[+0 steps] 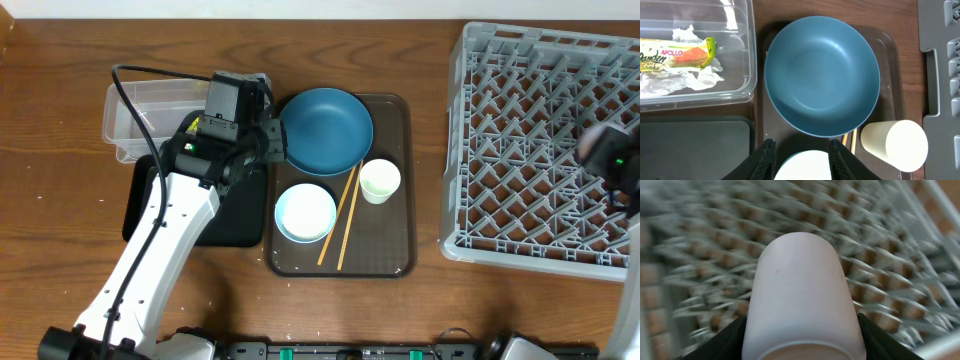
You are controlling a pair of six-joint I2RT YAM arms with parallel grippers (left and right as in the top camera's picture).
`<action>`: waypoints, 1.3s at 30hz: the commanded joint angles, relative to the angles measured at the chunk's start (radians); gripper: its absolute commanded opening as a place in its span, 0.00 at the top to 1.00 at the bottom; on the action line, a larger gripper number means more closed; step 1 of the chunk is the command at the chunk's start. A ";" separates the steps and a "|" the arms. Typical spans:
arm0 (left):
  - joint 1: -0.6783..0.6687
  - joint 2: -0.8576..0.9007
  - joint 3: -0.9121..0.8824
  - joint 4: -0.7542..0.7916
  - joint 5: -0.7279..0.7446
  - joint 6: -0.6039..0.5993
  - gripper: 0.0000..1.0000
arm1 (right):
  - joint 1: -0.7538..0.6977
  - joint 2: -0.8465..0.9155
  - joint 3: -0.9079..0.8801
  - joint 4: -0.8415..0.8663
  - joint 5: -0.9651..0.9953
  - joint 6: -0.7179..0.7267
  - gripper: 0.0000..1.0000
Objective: Sort waste into correct bins and load items into the dishwasher rack
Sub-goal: 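Place the pink cup into the dish rack with the right gripper, then grasp the white paper cup with the left gripper and lift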
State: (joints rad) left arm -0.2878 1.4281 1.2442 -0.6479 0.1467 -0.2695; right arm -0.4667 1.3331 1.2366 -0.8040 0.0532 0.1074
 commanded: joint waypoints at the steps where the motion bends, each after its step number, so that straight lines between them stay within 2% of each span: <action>1: 0.003 0.003 0.005 -0.003 -0.024 0.014 0.63 | -0.097 0.061 0.020 -0.007 0.063 0.031 0.99; 8: 0.003 0.003 0.005 -0.003 -0.024 0.014 0.63 | -0.234 0.187 0.020 -0.024 0.063 0.039 0.98; 10: 0.003 0.003 0.005 -0.003 -0.024 0.014 0.62 | -0.247 0.211 0.020 -0.027 0.062 0.039 0.93; 11: 0.003 0.003 0.005 -0.003 -0.024 0.014 0.59 | -0.248 0.219 0.020 -0.026 0.062 0.039 0.87; 12: 0.003 0.003 0.005 -0.003 -0.024 0.014 0.58 | -0.248 0.224 0.020 -0.026 0.061 0.039 0.76; 14: 0.003 0.003 0.005 -0.002 -0.024 0.014 0.52 | -0.248 0.224 0.020 -0.021 0.032 0.038 0.33; 16: 0.003 0.003 0.005 -0.002 -0.024 0.014 0.46 | -0.248 0.220 0.020 -0.013 -0.019 0.038 0.02; 20: 0.000 0.003 0.005 0.001 -0.009 0.014 0.43 | -0.248 0.203 0.020 -0.017 -0.185 0.005 0.01; 26: -0.011 0.007 0.005 0.048 0.098 0.015 0.43 | -0.228 0.140 0.020 -0.010 -0.397 -0.002 0.01; 31: -0.076 0.048 0.005 0.097 0.104 0.015 0.43 | -0.143 0.094 0.020 -0.011 -0.424 -0.055 0.01; 39: -0.234 0.214 0.005 0.185 0.104 0.014 0.43 | 0.059 0.087 0.020 -0.007 -0.423 -0.079 0.01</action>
State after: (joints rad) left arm -0.4835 1.5887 1.2442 -0.4767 0.2390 -0.2611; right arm -0.4637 1.4292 1.2392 -0.8143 -0.3477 0.0559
